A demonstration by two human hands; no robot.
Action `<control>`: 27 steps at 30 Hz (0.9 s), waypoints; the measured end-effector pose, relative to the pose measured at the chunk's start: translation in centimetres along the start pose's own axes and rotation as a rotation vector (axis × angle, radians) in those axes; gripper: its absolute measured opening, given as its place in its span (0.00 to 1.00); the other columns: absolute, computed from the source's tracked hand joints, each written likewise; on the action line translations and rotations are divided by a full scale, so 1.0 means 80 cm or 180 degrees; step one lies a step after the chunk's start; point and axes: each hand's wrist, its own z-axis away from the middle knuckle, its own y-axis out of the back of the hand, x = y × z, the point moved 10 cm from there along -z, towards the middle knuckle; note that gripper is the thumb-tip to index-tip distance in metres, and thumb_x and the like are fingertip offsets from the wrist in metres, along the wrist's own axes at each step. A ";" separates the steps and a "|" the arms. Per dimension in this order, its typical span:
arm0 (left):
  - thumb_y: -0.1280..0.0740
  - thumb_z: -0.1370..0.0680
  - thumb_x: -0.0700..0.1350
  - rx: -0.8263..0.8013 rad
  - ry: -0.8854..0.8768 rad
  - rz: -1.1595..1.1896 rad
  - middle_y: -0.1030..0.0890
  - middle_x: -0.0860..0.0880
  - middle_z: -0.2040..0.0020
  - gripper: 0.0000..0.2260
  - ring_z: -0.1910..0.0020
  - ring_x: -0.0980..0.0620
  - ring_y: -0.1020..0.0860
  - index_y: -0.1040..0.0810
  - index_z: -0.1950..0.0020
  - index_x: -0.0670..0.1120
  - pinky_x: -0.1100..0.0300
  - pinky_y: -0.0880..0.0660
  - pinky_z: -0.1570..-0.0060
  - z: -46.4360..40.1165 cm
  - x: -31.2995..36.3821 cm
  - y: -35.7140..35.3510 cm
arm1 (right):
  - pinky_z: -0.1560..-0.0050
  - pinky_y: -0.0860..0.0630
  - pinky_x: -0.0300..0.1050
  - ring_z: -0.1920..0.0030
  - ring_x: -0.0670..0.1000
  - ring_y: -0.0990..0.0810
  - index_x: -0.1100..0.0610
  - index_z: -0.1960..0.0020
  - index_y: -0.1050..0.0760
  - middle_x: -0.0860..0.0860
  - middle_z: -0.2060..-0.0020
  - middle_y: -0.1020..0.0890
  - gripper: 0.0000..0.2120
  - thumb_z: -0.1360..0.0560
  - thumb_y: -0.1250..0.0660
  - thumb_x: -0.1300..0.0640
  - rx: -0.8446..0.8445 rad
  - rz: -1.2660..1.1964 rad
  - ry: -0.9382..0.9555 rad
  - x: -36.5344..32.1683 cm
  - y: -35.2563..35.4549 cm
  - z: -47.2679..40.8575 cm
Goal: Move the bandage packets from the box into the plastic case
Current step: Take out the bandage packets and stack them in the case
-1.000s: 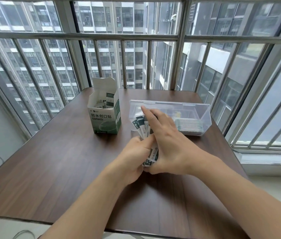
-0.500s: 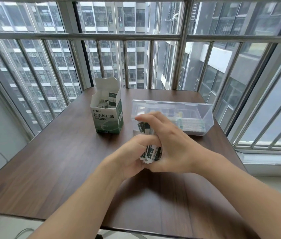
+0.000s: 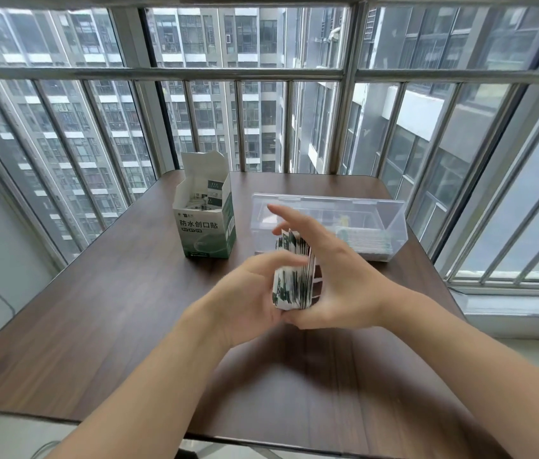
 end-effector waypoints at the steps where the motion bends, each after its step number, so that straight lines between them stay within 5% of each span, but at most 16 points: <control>1: 0.37 0.22 0.44 -0.0166 0.0112 0.0275 0.19 0.41 0.46 0.17 0.52 0.46 0.18 0.24 0.34 0.42 0.55 0.20 0.60 0.004 -0.002 -0.004 | 0.34 0.29 0.40 0.33 0.46 0.28 0.45 0.20 0.48 0.45 0.36 0.30 0.58 0.40 0.18 0.62 -0.0010 -0.0107 -0.0012 0.002 0.001 0.001; 5: 0.43 0.17 0.47 -0.0205 0.0000 0.0422 0.21 0.38 0.37 0.18 0.42 0.44 0.19 0.23 0.33 0.39 0.51 0.20 0.44 0.005 -0.001 -0.001 | 0.39 0.26 0.38 0.42 0.50 0.23 0.45 0.19 0.50 0.51 0.40 0.28 0.61 0.41 0.18 0.66 -0.0178 -0.0312 -0.0020 0.007 0.000 0.007; 8: 0.43 0.16 0.44 0.0234 -0.0230 0.0202 0.17 0.37 0.43 0.16 0.48 0.45 0.16 0.25 0.36 0.34 0.54 0.18 0.50 0.001 -0.003 0.006 | 0.34 0.31 0.35 0.33 0.46 0.28 0.44 0.19 0.52 0.50 0.36 0.30 0.63 0.41 0.15 0.60 -0.0301 -0.0219 -0.0110 0.013 -0.004 0.008; 10: 0.43 0.15 0.43 0.0441 -0.0327 0.0048 0.16 0.39 0.47 0.15 0.51 0.46 0.15 0.25 0.36 0.35 0.55 0.18 0.56 0.000 -0.004 0.007 | 0.30 0.35 0.35 0.29 0.45 0.32 0.43 0.19 0.54 0.46 0.35 0.31 0.65 0.41 0.14 0.53 -0.0321 -0.0136 -0.0125 0.014 -0.008 0.008; 14: 0.44 0.15 0.44 0.0467 -0.0347 -0.0208 0.20 0.40 0.36 0.15 0.38 0.46 0.20 0.26 0.31 0.41 0.51 0.23 0.39 -0.002 -0.006 0.000 | 0.35 0.31 0.37 0.37 0.42 0.26 0.43 0.19 0.56 0.34 0.42 0.30 0.65 0.40 0.15 0.56 -0.0322 -0.0118 -0.0132 0.018 -0.011 0.007; 18: 0.41 0.19 0.37 0.0172 -0.0130 0.0118 0.18 0.38 0.45 0.15 0.51 0.45 0.16 0.26 0.35 0.33 0.54 0.19 0.56 0.002 -0.006 -0.001 | 0.34 0.33 0.35 0.37 0.34 0.33 0.45 0.18 0.56 0.35 0.36 0.33 0.62 0.39 0.19 0.59 -0.0368 0.0261 0.0025 0.008 -0.010 0.007; 23: 0.36 0.20 0.42 -0.0349 0.0081 0.0015 0.23 0.36 0.34 0.20 0.36 0.41 0.23 0.28 0.30 0.33 0.48 0.26 0.36 0.005 -0.006 -0.013 | 0.38 0.29 0.39 0.41 0.42 0.23 0.50 0.20 0.44 0.35 0.42 0.27 0.57 0.41 0.17 0.63 -0.0160 -0.0170 0.0044 0.005 0.005 0.011; 27: 0.28 0.26 0.43 -0.0145 0.0123 0.0063 0.19 0.38 0.43 0.21 0.49 0.46 0.17 0.25 0.36 0.35 0.55 0.17 0.54 -0.004 -0.014 -0.010 | 0.35 0.27 0.48 0.35 0.49 0.25 0.54 0.31 0.27 0.47 0.39 0.25 0.41 0.41 0.16 0.59 -0.0081 -0.0045 0.0059 0.002 0.009 0.013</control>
